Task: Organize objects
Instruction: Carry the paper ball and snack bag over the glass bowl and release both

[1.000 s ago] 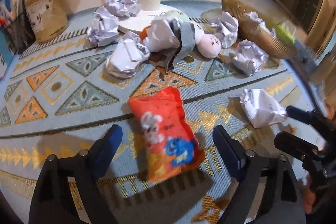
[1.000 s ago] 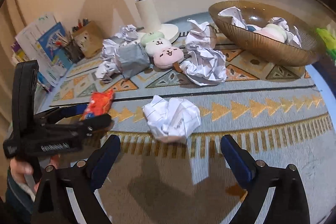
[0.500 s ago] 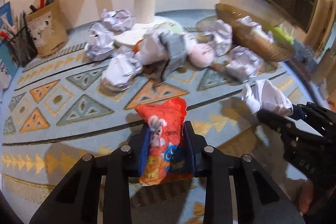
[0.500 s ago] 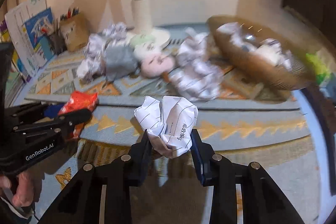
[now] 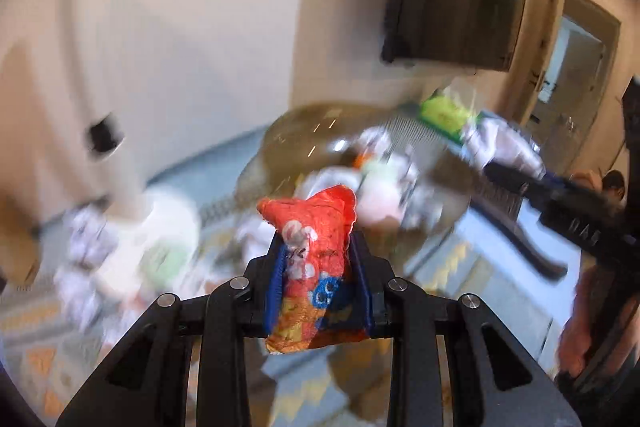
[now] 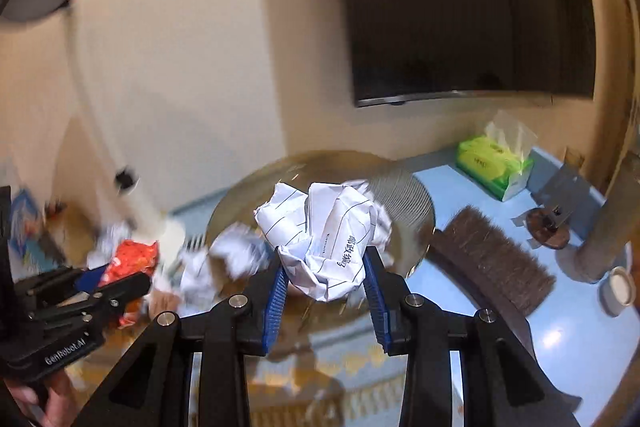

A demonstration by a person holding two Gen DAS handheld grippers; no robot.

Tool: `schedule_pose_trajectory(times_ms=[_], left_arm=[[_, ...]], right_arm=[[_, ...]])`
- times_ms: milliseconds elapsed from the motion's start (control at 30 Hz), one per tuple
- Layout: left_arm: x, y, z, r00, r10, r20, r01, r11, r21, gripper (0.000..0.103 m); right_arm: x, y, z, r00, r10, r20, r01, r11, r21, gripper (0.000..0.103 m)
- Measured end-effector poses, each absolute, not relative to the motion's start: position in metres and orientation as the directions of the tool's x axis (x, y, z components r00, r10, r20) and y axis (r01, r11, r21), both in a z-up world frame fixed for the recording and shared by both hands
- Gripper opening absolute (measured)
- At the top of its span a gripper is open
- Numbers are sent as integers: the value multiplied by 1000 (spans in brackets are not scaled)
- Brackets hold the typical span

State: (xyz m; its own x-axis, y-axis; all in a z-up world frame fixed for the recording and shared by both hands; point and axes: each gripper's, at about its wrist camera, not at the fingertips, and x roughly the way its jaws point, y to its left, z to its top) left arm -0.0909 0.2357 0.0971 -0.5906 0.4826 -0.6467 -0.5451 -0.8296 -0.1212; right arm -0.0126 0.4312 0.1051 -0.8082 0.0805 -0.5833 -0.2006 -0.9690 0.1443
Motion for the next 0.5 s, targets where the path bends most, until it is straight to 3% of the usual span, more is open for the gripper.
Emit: schedule_pose_trajectory(times_ms=[200,233,300,333,367,500], left_arm=[[-151,285,102,-579,499,-645,-575,-811,-111,27],[-157,290,100,-578,500,-644,-577,-809,-110,29],[-169,297,95,-571,493,-656,-572,-812,-112,51],[-172,297,96,-574,481,-663,-557,-823,-114,71],[-173,293,96,-580,475,-662,-539,-833,-125,75],[-154,258,103,-568,526,-633,-550,-815,-184,75]], right_arm=[[-65,454,93,-785,96,-613,-267,-944,194,38],[-74,458,90,-780,85,-620,-270,-940,209,44],[-84,465,85,-759,64,-648,-275,-934,230,57],[-82,469,83,-758,48,-651,-276,-927,254,60],[-79,471,82,-760,38,-649,-273,-925,266,60],[-51,464,84,-770,11,-638,-236,-934,269,62]])
